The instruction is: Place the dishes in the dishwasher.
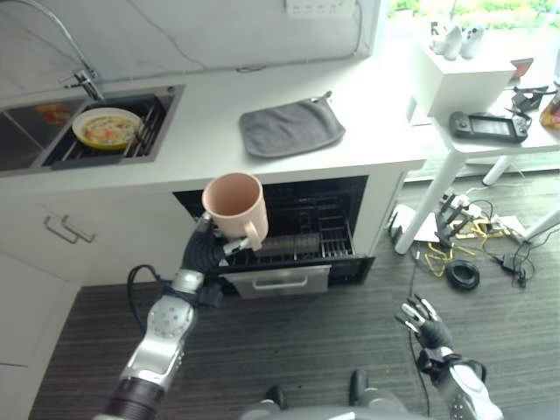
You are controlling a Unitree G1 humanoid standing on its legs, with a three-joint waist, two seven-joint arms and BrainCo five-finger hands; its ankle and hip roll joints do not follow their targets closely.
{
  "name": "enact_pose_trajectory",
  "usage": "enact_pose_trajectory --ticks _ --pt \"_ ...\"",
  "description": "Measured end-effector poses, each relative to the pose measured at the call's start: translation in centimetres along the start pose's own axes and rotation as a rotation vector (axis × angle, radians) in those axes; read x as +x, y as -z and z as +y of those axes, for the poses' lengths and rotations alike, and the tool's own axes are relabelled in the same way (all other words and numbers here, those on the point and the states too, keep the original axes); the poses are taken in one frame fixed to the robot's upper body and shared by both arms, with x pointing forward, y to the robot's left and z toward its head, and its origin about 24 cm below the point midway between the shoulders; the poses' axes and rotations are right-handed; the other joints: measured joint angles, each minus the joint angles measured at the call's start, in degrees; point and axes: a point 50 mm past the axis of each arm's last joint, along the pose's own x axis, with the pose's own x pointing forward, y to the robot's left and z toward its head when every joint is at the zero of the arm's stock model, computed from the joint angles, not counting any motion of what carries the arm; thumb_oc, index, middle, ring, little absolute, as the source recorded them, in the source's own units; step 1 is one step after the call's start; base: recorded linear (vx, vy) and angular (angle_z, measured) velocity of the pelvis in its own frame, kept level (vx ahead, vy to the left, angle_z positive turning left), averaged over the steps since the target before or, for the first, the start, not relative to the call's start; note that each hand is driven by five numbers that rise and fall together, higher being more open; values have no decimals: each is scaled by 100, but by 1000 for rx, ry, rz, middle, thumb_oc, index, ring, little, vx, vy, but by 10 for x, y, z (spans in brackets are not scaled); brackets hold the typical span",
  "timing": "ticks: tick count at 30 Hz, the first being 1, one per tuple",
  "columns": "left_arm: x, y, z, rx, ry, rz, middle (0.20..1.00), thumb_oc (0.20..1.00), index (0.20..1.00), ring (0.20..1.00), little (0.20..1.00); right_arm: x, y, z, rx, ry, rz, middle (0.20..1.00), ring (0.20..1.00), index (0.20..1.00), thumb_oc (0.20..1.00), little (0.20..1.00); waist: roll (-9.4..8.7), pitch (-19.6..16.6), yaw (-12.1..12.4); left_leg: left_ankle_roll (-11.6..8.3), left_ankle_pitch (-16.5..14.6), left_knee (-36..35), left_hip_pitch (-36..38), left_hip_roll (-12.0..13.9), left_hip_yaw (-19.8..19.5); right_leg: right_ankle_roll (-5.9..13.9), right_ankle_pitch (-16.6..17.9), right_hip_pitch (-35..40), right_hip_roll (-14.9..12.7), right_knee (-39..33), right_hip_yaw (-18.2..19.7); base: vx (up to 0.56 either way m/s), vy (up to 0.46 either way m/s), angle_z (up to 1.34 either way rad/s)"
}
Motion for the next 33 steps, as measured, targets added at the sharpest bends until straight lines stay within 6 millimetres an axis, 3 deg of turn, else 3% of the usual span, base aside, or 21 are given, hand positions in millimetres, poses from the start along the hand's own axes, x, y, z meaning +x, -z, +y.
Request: enact_pose_trajectory --ticks 4,9,13,14,17,21,25,30,33 --pt "-1 11 -10 -98 20 71 200 200 200 200 200 -2 -17 9 -12 -46 -97 1000 1000 1000 1000 1000 -65 -61 -95 -5 4 3 5 -3 -3 0 0 -1 -1 1 6 35 -50 0" --pt "-9 45 -29 -191 19 266 200 200 200 200 200 -6 -27 9 -53 -44 -165 1000 1000 1000 1000 1000 -97 -134 -356 -4 4 34 58 -10 54 3 8 -15 -1 1 65 28 -19 -7" --pt "-8 58 -35 -268 -2 341 200 200 200 200 200 -17 -79 28 -210 -189 -390 1000 1000 1000 1000 1000 -91 -133 -549 2 1 33 114 -23 200 11 37 -53 -2 1 231 -23 25 -23" --pt "-7 59 -37 -278 1 351 200 200 200 200 200 -22 -98 41 -282 -283 -484 1000 1000 1000 1000 1000 -85 -133 -582 7 -3 11 109 -18 291 50 33 -87 2 1 318 -21 31 -25" --pt "-2 56 -46 -285 40 339 200 200 200 200 200 -25 -105 51 -326 -361 -522 1000 1000 1000 1000 1000 -61 -138 -607 32 -21 -2 108 -21 332 58 45 -97 2 1 356 -15 29 -11" --pt "-3 56 -59 -305 80 342 200 200 200 200 200 -27 -100 67 -343 -487 -503 1000 1000 1000 1000 1000 -21 -133 -594 18 -9 0 110 -29 342 45 66 -117 0 1 382 -13 29 -3" --pt "2 48 -64 -271 117 304 200 200 200 200 200 -27 -106 102 -356 -662 -541 1000 1000 1000 1000 1000 13 -144 -571 18 -8 4 119 -33 355 45 68 -117 -1 1 411 0 8 -3" --pt "5 41 -69 -210 176 266 200 200 200 200 200 -24 -112 105 -361 -670 -556 1000 1000 1000 1000 1000 84 -142 -423 18 -7 28 113 -34 337 13 90 -104 -5 0 397 5 1 2" --pt "15 10 -69 -97 295 95 200 200 200 200 200 -21 -117 109 -357 -678 -560 1000 1000 1000 1000 1000 140 -151 -352 17 -7 -1 138 -35 278 29 69 -36 -12 0 314 8 4 13"
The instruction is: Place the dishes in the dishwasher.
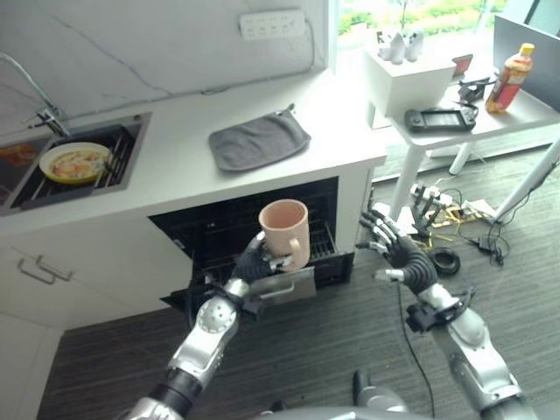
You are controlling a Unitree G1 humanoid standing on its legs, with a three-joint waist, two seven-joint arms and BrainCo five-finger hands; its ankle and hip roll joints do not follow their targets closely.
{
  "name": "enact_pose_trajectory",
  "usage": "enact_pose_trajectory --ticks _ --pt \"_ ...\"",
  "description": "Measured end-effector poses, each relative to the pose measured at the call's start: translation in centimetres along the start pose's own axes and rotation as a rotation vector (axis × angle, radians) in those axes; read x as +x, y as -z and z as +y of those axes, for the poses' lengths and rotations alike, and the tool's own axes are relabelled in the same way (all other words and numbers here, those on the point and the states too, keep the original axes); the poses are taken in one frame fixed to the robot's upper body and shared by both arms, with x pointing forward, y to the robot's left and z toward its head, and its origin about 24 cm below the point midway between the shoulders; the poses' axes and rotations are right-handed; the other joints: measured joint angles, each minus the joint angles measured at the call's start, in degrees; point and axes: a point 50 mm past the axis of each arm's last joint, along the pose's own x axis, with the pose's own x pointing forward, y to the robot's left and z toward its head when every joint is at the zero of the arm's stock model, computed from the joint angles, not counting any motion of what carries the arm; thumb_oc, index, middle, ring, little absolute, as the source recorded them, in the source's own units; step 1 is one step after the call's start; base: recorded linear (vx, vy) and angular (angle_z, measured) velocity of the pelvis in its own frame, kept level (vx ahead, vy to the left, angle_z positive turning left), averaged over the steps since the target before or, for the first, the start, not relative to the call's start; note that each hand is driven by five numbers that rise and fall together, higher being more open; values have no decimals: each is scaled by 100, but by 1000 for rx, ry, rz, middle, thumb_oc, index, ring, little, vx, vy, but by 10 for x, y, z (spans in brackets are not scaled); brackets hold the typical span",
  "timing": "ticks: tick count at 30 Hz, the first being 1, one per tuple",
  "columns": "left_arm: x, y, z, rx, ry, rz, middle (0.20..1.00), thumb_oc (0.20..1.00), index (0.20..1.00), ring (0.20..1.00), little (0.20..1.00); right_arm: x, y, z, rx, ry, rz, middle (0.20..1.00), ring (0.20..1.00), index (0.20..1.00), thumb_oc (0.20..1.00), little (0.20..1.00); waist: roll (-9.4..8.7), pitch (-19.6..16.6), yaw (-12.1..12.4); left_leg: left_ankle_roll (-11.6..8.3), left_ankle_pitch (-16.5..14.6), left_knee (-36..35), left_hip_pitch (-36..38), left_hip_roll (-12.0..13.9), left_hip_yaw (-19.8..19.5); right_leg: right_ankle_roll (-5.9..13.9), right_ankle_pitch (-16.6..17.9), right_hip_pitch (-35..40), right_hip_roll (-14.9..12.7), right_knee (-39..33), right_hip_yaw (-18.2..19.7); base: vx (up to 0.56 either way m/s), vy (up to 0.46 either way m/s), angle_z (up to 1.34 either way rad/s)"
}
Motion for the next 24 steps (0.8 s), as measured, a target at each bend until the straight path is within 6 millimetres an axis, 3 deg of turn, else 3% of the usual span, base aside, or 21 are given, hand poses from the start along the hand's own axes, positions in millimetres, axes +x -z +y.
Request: enact_pose_trajectory --ticks 3,10,15,24 --pt "4 -9 -1 19 46 -45 200 200 200 200 200 2 0 1 2 -7 0 1000 1000 1000 1000 1000 28 -16 71 0 -1 0 2 -2 -28 29 -27 14 -1 0 -16 3 1 2" --pt "3 -10 -4 68 160 -40 200 200 200 200 200 3 -1 2 16 -11 15 1000 1000 1000 1000 1000 32 -19 79 -1 3 1 4 -2 -83 -5 -7 35 -1 0 -50 1 -1 2" --pt "4 -26 -9 86 224 -99 200 200 200 200 200 5 -5 4 18 -25 14 1000 1000 1000 1000 1000 43 -26 86 -3 5 -1 5 -2 -100 -4 -8 48 -2 0 -64 0 0 0" --pt "4 -20 -18 71 273 -60 200 200 200 200 200 16 -10 17 64 -116 3 1000 1000 1000 1000 1000 86 -52 90 -11 11 0 20 4 -117 -8 -10 77 0 0 -99 2 -1 0"
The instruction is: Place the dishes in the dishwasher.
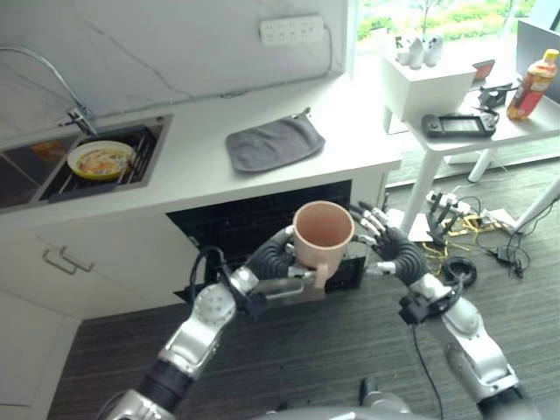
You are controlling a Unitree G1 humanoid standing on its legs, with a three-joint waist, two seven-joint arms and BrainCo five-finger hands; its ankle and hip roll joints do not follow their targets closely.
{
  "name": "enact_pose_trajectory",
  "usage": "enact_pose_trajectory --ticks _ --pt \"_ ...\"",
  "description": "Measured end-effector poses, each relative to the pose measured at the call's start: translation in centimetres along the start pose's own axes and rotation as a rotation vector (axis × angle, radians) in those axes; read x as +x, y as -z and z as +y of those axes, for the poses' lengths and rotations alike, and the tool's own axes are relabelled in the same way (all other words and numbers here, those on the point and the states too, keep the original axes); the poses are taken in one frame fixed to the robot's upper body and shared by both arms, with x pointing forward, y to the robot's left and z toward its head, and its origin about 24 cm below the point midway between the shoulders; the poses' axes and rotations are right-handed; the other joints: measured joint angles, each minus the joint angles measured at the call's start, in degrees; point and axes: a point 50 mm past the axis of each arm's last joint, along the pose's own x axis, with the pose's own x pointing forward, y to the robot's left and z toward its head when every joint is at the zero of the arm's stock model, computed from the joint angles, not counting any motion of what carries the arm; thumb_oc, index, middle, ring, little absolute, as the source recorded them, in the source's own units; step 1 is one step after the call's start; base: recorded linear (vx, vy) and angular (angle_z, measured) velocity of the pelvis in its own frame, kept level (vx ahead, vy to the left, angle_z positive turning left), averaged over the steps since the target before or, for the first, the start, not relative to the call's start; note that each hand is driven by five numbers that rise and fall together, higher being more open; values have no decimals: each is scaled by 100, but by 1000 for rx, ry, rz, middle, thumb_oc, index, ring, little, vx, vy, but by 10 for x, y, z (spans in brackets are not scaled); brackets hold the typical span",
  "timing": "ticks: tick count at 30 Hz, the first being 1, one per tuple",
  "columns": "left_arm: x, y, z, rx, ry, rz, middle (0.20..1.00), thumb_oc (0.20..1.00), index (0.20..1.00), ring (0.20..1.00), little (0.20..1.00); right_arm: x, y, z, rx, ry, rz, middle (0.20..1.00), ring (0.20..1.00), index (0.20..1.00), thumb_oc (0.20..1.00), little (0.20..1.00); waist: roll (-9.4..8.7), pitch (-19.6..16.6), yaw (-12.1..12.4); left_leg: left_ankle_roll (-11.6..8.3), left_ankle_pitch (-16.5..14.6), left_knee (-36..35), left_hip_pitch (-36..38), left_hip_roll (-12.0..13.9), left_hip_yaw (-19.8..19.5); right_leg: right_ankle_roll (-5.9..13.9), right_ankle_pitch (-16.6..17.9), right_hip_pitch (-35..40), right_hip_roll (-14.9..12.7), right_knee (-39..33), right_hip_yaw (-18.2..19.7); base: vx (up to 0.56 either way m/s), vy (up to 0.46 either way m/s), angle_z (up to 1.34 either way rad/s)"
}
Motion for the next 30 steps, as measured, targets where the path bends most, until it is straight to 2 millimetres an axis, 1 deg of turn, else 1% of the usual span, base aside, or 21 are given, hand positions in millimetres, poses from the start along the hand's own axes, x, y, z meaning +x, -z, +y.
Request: enact_pose_trajectory --ticks 3,10,15,20,30 --pt "-1 1 1 2 -1 8 200 200 200 200 200 1 3 4 13 -14 14 1000 1000 1000 1000 1000 10 -13 6 -1 -3 -1 47 3 -20 -2 -15 67 0 0 -30 15 -6 5" --pt "0 2 0 -1 -1 16 200 200 200 200 200 4 3 5 9 -17 23 1000 1000 1000 1000 1000 33 -28 63 -4 0 0 46 5 -42 -8 -11 78 2 0 -49 0 0 0" --pt "1 3 -6 -11 26 24 200 200 200 200 200 8 4 7 2 -22 46 1000 1000 1000 1000 1000 33 -33 97 -3 1 0 67 0 -89 -8 -11 112 2 0 -67 1 0 1" --pt "1 4 -5 -11 27 31 200 200 200 200 200 9 4 7 -8 -20 49 1000 1000 1000 1000 1000 33 -54 160 -5 6 0 76 -3 -135 -9 -12 137 4 0 -95 5 0 2" --pt "1 6 -5 -13 28 52 200 200 200 200 200 10 8 11 -30 -18 67 1000 1000 1000 1000 1000 20 -68 197 -4 9 0 93 -11 -143 -9 -11 157 4 0 -103 0 0 0"
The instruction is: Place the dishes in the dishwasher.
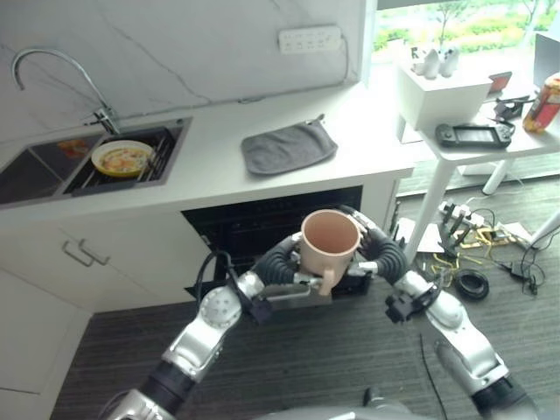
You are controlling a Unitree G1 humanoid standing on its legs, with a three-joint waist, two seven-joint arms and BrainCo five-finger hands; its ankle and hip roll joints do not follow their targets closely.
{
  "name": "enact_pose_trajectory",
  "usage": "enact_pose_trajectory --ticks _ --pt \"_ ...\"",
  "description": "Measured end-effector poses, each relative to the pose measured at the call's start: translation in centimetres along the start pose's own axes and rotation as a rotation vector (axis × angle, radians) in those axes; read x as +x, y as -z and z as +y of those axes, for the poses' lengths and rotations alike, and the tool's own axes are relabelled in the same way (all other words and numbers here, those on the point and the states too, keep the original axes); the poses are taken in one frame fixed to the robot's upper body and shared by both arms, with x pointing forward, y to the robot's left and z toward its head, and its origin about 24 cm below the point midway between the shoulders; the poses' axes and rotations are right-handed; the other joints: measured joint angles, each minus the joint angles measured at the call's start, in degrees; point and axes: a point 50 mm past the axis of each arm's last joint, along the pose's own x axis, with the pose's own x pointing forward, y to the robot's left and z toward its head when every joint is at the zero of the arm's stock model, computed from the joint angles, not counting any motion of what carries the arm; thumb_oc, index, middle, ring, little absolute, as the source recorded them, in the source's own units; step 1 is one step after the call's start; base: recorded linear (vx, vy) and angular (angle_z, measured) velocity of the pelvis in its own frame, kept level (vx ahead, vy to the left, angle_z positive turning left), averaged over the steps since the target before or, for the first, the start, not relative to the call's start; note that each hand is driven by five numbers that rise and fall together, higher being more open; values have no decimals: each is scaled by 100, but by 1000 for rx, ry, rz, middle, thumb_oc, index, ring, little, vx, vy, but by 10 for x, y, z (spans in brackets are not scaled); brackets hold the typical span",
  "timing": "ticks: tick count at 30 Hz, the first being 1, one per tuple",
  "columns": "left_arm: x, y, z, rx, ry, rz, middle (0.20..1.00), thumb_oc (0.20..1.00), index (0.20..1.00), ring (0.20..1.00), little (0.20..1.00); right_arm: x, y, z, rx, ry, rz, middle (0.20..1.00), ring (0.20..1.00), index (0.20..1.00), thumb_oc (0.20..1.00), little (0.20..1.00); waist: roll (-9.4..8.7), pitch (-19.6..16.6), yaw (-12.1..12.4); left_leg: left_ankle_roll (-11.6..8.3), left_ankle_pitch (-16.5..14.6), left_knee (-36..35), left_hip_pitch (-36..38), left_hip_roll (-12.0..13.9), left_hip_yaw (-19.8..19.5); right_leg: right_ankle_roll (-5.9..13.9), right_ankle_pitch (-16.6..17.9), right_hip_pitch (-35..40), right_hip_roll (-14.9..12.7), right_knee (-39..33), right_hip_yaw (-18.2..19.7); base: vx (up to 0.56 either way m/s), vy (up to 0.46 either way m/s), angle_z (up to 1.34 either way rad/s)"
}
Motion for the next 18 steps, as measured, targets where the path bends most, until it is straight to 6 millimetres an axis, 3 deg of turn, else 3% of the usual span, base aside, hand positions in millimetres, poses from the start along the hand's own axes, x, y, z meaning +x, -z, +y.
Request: enact_pose_trajectory --ticks 12,18 --pt "3 -4 7 71 6 3 200 200 200 200 200 7 -5 -2 -45 -27 12 1000 1000 1000 1000 1000 -13 -31 16 0 -2 -1 72 11 -29 13 -18 86 -2 0 -16 0 0 0" --pt "4 -5 9 83 7 4 200 200 200 200 200 10 -7 -3 -72 -38 16 1000 1000 1000 1000 1000 -106 -130 28 -2 4 0 78 -4 -43 -7 -5 99 -1 0 -31 5 -1 0"
